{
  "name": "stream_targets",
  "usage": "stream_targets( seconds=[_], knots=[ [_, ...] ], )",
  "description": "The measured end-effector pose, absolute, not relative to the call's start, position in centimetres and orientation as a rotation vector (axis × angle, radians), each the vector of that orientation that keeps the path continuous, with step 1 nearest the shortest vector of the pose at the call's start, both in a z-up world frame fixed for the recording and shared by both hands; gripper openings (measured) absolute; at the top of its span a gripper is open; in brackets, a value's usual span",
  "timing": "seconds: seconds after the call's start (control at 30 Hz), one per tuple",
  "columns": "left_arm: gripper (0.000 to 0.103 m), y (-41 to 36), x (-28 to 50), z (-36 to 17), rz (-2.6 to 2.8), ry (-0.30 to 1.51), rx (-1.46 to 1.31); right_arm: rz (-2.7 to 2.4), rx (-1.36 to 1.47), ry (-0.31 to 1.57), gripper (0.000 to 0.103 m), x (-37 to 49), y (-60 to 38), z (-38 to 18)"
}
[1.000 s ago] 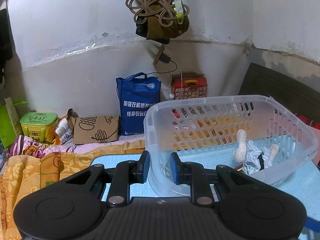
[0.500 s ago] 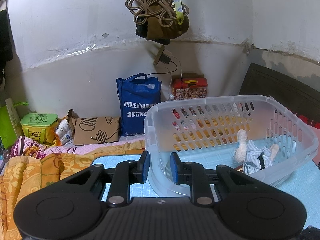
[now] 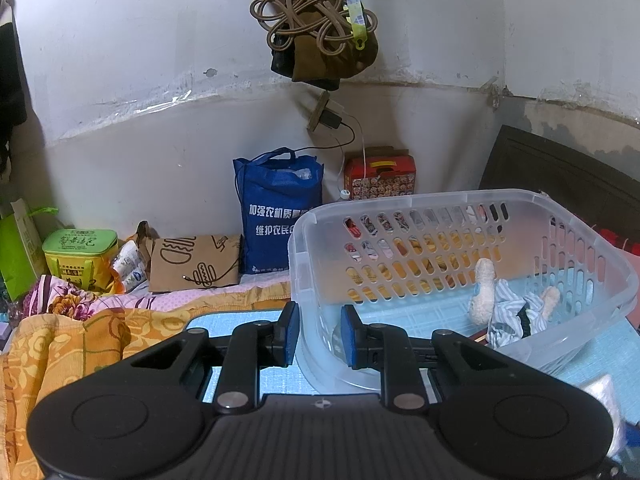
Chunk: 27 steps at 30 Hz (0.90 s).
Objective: Organize objects
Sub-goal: 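Grasp the plastic-wrapped white roll with the right tool, then carry the white roll over the basket and open the right tool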
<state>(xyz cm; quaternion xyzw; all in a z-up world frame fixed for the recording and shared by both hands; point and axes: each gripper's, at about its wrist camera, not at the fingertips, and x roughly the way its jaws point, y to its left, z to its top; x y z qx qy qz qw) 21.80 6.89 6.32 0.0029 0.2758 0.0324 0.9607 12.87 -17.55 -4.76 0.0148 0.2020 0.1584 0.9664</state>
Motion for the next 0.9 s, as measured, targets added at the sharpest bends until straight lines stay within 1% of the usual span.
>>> stream_targets(
  seconds=[0.73, 0.9],
  knots=[
    [0.025, 7.0, 21.7, 6.3, 0.063, 0.558, 0.002, 0.329, 0.057, 0.407, 0.048, 12.8, -18.1, -4.6],
    [0.025, 6.9, 21.7, 6.2, 0.063, 0.558, 0.002, 0.322, 0.05, 0.36, 0.048, 11.6, -18.4, -2.5]
  ],
)
